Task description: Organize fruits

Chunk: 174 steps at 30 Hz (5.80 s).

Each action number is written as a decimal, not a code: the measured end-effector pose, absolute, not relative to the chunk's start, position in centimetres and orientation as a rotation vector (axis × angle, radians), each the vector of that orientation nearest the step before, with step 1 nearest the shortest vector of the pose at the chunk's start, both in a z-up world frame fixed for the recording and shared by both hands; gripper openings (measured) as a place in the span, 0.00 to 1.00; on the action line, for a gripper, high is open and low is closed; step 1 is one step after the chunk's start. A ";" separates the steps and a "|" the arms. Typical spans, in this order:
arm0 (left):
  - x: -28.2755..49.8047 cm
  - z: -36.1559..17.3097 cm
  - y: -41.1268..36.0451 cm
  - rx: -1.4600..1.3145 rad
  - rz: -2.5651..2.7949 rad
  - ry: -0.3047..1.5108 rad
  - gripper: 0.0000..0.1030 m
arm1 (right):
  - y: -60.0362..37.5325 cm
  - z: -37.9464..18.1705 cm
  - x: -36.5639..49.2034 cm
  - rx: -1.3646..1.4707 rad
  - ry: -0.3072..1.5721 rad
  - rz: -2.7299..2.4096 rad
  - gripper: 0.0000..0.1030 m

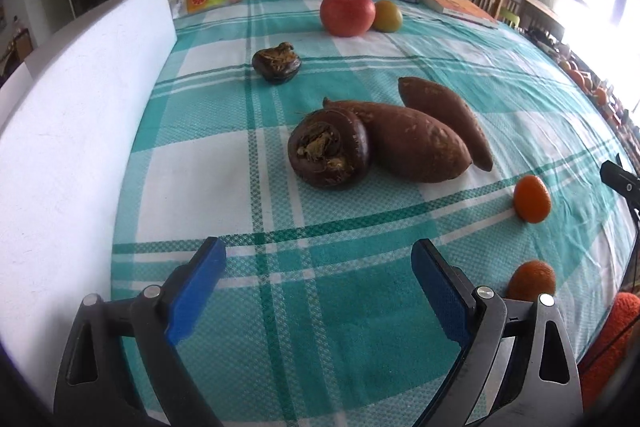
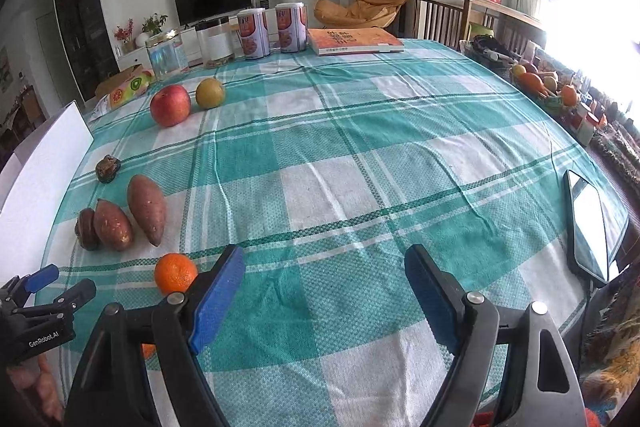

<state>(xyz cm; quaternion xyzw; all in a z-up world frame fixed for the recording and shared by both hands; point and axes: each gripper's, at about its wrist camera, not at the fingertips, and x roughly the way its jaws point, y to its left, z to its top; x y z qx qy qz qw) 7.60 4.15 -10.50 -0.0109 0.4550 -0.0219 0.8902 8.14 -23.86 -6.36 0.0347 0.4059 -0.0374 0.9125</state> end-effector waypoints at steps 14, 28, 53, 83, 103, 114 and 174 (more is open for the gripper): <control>7.8 -10.9 3.7 0.024 -0.035 0.926 0.96 | -24.9 -7.7 10.5 0.163 0.920 -0.092 0.79; 7.9 -11.0 3.6 0.023 -0.026 0.931 0.99 | -26.1 -10.2 13.4 0.233 0.932 -0.143 0.80; 7.9 -11.0 3.7 0.023 -0.027 0.931 0.99 | -26.3 -9.6 12.7 0.272 0.885 -0.129 0.87; 7.9 -11.0 3.7 0.022 -0.029 0.930 0.99 | -24.6 -5.7 9.7 0.212 0.656 -0.039 0.87; 8.1 -9.8 5.2 -0.053 -0.045 0.914 0.97 | -24.9 -5.5 9.6 0.233 0.660 -0.037 0.87; 12.9 -9.5 4.2 -0.064 -0.100 0.900 0.58 | -25.6 -5.8 9.7 0.283 0.666 -0.013 0.87; -5.6 0.7 26.9 -0.317 0.260 0.861 0.47 | 12.7 0.0 7.4 0.221 1.196 1.093 0.40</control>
